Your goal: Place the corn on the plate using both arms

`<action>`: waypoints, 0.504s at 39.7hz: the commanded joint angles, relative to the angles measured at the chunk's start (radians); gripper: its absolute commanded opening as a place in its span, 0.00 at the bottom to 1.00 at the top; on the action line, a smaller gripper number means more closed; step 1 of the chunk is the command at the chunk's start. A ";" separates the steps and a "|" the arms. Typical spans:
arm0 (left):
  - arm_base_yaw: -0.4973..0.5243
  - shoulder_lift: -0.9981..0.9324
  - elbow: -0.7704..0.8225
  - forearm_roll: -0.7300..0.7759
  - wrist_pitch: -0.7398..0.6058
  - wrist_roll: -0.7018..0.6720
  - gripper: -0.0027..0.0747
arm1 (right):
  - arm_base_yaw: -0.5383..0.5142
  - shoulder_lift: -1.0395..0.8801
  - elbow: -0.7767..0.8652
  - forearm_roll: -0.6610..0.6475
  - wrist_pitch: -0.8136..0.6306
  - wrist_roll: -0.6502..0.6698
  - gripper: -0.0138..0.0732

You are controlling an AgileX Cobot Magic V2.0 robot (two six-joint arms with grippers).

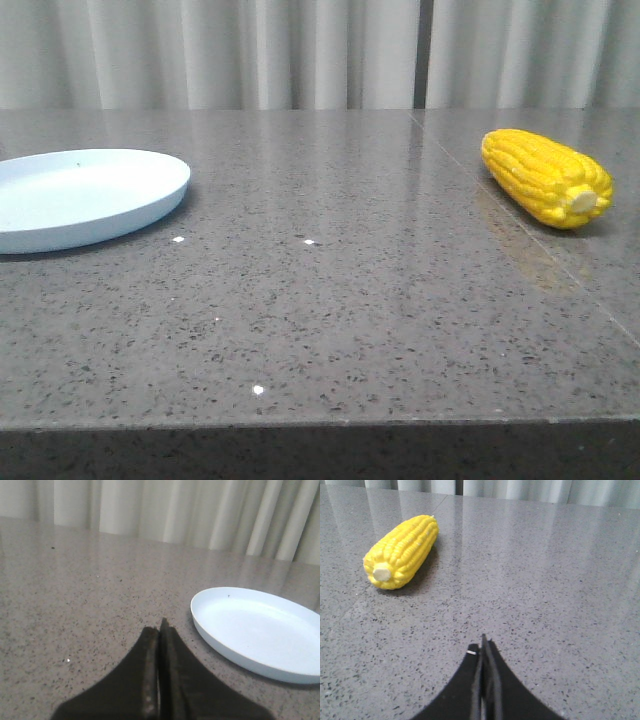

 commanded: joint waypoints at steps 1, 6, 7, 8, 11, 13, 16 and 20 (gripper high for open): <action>0.001 -0.022 0.004 0.030 -0.158 -0.010 0.01 | -0.006 -0.011 -0.008 0.007 -0.114 -0.003 0.03; 0.001 -0.022 -0.022 0.062 -0.335 -0.010 0.01 | -0.006 -0.011 -0.067 0.010 -0.136 -0.003 0.03; 0.001 -0.022 -0.043 0.072 -0.335 -0.010 0.01 | -0.006 -0.011 -0.085 0.010 -0.135 -0.003 0.03; 0.001 -0.020 -0.063 0.089 -0.322 -0.010 0.01 | -0.006 -0.011 -0.112 0.010 -0.132 -0.003 0.03; 0.001 -0.010 -0.147 0.158 -0.236 -0.010 0.01 | -0.006 -0.009 -0.189 0.010 -0.108 -0.003 0.03; 0.001 0.007 -0.204 0.207 -0.175 -0.010 0.01 | -0.006 0.000 -0.255 0.010 -0.065 -0.003 0.03; 0.001 0.060 -0.288 0.253 -0.093 -0.010 0.01 | -0.006 0.036 -0.336 0.010 -0.002 -0.003 0.03; 0.001 0.188 -0.379 0.257 -0.006 -0.010 0.01 | -0.006 0.141 -0.439 0.012 0.051 0.002 0.03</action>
